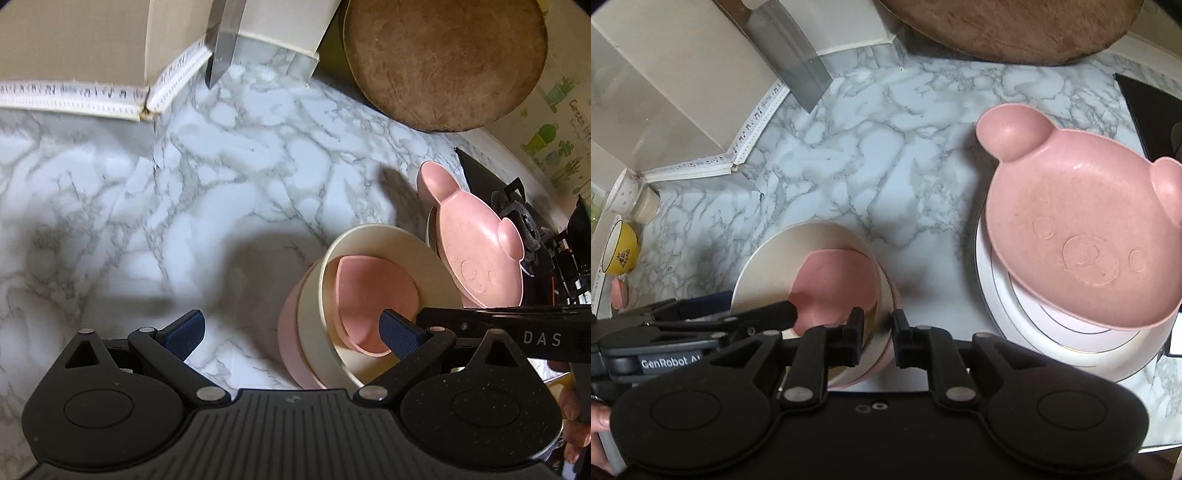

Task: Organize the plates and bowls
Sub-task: 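Close both tools on the rim of the nested bowl set, then lift the nested bowls with both tools over the pink bear plate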

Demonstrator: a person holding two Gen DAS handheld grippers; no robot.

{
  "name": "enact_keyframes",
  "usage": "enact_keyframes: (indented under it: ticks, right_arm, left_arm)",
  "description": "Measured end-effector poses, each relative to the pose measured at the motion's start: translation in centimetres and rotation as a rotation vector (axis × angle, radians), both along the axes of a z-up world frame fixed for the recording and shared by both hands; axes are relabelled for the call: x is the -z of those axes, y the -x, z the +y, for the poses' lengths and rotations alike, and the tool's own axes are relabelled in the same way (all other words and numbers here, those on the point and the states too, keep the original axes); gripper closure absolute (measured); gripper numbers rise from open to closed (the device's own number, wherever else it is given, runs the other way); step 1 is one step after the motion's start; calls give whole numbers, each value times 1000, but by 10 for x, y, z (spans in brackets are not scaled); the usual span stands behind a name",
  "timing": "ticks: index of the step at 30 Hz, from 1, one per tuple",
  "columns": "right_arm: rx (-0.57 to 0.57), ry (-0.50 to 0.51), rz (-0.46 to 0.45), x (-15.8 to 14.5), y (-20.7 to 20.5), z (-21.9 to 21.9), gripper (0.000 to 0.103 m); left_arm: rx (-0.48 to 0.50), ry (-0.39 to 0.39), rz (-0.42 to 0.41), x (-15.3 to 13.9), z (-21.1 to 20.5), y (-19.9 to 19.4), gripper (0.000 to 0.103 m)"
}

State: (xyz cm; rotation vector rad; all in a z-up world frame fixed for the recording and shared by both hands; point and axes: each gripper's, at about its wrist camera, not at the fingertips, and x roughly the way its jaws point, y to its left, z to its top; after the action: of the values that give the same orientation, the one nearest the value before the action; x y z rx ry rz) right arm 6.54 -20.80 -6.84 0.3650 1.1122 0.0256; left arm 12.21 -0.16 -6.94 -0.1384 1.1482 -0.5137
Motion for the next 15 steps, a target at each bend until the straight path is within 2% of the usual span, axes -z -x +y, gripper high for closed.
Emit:
enact_keyframes:
  ticks: [3,5,6,7,9,12,15]
  right_arm:
    - [11,-2,24,4,-4,-2,87]
    - [5,-11,41,7,-7,-1,87]
    - [1,-7,59,10,-9,0,86]
    - [0,-1,89,14,-11,1,86]
    - [13,-20,137,24,-13,0,85]
    - [32,-40,121,25,-11,-2,84]
    - [-4,-11,110,23,-11,4,84]
  left_arm:
    - [-4,6,37,8,-2,-2,2]
    - [-3,15,71,13,-4,-4,8]
    - [-2,20,86,16,-4,-5,13]
    - [-4,22,97,19,-5,-5,23]
    - [-10,38,115,22,-4,-5,30]
    - [-10,63,119,22,-3,-5,43]
    - [2,70,110,18,-7,-4,54]
